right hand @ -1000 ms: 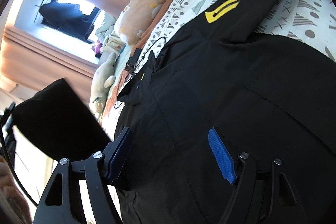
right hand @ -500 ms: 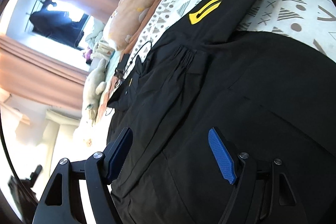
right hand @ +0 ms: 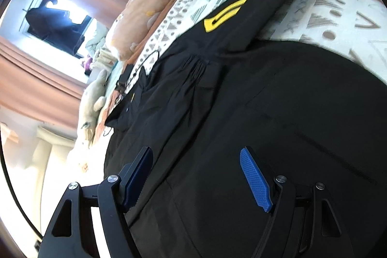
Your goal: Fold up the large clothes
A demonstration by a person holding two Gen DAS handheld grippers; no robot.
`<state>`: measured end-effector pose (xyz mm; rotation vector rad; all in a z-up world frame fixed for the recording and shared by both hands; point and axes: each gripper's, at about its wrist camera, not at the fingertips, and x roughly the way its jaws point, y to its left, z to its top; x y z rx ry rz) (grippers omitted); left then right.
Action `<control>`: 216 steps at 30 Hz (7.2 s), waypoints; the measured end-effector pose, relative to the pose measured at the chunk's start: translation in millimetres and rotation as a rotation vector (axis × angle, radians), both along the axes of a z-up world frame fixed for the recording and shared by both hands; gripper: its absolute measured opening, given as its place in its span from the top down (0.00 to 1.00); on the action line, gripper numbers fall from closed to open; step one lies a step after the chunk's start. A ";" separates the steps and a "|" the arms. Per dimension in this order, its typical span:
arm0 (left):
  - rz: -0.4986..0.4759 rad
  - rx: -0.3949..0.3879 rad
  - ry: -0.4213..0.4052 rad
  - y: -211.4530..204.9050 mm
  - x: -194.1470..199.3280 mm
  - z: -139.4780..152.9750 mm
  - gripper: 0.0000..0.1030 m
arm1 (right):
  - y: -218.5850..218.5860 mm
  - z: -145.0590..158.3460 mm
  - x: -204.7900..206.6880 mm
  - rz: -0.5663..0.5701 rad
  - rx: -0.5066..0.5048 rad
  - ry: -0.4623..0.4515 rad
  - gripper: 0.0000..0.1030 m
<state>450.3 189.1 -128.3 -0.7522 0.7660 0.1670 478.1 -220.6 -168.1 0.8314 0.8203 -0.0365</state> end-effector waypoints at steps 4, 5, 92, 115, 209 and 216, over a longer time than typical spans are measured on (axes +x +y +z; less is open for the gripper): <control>-0.011 -0.013 -0.012 4.0 -1.5 -0.3 0.17 | -32.8 19.4 1.9 0.002 -0.143 -0.004 0.27; -0.012 -0.004 -0.012 3.3 -1.2 0.2 0.17 | -44.0 23.8 1.8 -0.012 -0.162 -0.008 0.27; 0.040 0.010 -0.004 23.2 -63.4 46.7 0.17 | -17.1 89.3 29.7 0.426 -0.331 0.000 0.31; -0.003 0.043 0.044 -3.8 -21.3 13.9 0.17 | -103.8 -18.8 87.5 0.222 -0.361 0.171 0.32; -0.137 0.100 0.263 -16.8 44.1 -87.5 0.67 | -87.4 -30.2 132.2 0.404 -0.720 0.200 0.43; -0.099 0.095 0.220 -14.7 52.7 -89.1 0.69 | -98.4 -34.9 130.6 0.359 -0.661 0.152 0.43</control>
